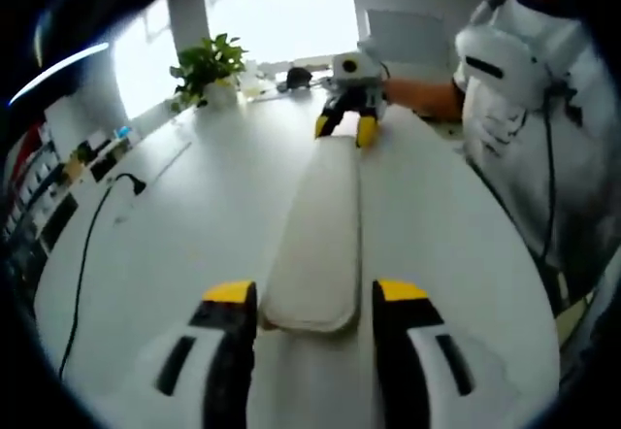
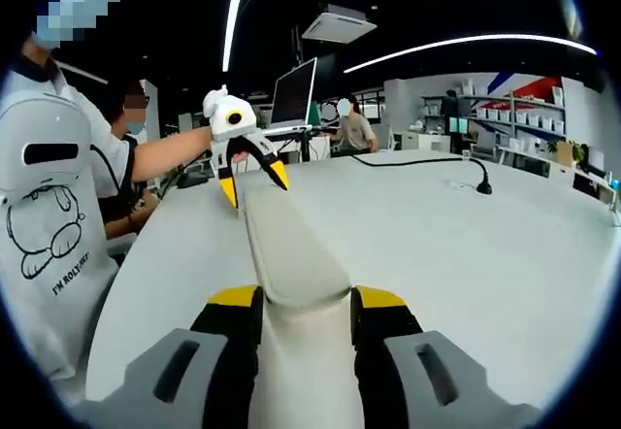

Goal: Arrange the utensils inside the cutlery case until each visible utensil rests in its matching compartment.

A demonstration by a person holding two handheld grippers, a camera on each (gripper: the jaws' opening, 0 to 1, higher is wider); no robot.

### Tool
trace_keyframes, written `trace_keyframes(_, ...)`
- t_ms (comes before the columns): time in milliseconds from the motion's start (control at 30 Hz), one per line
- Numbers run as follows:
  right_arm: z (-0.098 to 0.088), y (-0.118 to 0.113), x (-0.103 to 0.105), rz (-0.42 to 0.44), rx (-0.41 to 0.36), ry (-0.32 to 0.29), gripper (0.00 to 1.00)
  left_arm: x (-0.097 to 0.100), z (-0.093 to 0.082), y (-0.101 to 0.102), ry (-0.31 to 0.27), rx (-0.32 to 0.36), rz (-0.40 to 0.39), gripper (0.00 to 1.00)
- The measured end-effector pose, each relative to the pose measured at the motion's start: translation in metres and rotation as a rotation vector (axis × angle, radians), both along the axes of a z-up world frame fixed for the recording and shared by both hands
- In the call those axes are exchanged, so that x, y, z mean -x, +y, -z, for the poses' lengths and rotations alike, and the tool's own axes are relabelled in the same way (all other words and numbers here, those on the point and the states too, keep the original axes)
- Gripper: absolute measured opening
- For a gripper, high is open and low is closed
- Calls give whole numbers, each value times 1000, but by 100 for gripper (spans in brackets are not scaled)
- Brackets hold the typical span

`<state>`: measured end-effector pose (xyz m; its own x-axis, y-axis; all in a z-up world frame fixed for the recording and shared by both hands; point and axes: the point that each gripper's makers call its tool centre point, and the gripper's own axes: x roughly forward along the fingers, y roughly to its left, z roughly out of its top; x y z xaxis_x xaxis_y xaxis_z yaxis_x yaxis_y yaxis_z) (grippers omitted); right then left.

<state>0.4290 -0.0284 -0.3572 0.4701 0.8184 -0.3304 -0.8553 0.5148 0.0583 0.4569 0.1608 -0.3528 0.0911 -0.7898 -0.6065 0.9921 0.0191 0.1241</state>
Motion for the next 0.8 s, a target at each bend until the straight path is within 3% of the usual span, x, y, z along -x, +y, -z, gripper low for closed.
trace_keyframes(233, 0, 0, 0, 4, 2, 0, 37, -8, -1, 10, 61, 27, -59, 45)
trace_keyframes(300, 0, 0, 0, 7, 2, -2, 36, -5, 2, 9, 136, 50, -76, 44)
trace_keyframes(533, 1, 1, 1, 14, -4, 4, 36, -8, 5, 17, 235, 86, -118, 43)
trace_keyframes(600, 1, 1, 0, 15, -3, 2, 36, -6, 2, 17, 297, 109, -134, 43)
trace_keyframes(800, 0, -3, -2, 11, -21, 9, 34, -6, 4, 16, 342, 148, -145, 42)
